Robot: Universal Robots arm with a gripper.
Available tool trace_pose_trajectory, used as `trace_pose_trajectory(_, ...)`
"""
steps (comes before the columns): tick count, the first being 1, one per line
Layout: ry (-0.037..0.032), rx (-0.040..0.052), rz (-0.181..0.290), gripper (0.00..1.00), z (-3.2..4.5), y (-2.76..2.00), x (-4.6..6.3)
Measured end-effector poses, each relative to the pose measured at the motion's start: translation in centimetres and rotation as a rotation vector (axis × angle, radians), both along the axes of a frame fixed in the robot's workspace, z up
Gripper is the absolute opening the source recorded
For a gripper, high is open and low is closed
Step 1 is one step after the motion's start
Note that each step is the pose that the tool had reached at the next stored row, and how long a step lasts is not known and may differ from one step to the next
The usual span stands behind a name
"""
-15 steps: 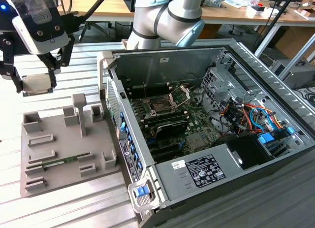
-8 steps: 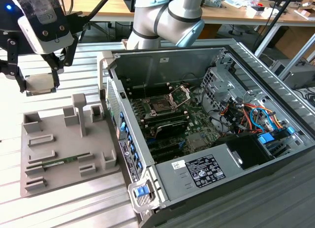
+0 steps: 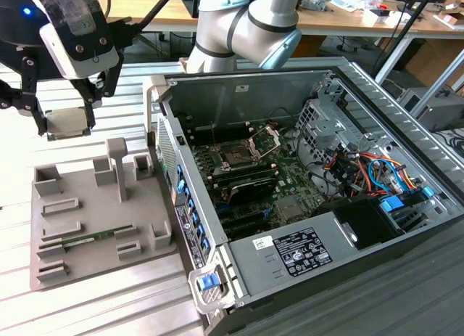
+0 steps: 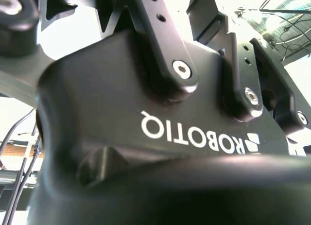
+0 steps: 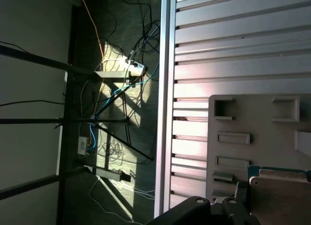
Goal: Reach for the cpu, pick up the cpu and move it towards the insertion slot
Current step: 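Pick up the cpu and move it towards the insertion slot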
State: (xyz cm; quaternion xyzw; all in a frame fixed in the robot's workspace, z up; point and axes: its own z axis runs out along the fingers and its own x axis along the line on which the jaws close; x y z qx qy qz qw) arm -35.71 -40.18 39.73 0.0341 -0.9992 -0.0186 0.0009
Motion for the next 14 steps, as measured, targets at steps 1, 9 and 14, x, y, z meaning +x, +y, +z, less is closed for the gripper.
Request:
trace_pose_trajectory(1, 0.0000, 0.0000, 0.000, 0.55, 0.00, 0.00, 0.1)
trace_pose_trajectory(9, 0.0000, 0.0000, 0.000, 0.55, 0.00, 0.00, 0.7)
trace_pose_trajectory(14, 0.0000, 0.0000, 0.000, 0.55, 0.00, 0.00, 1.1)
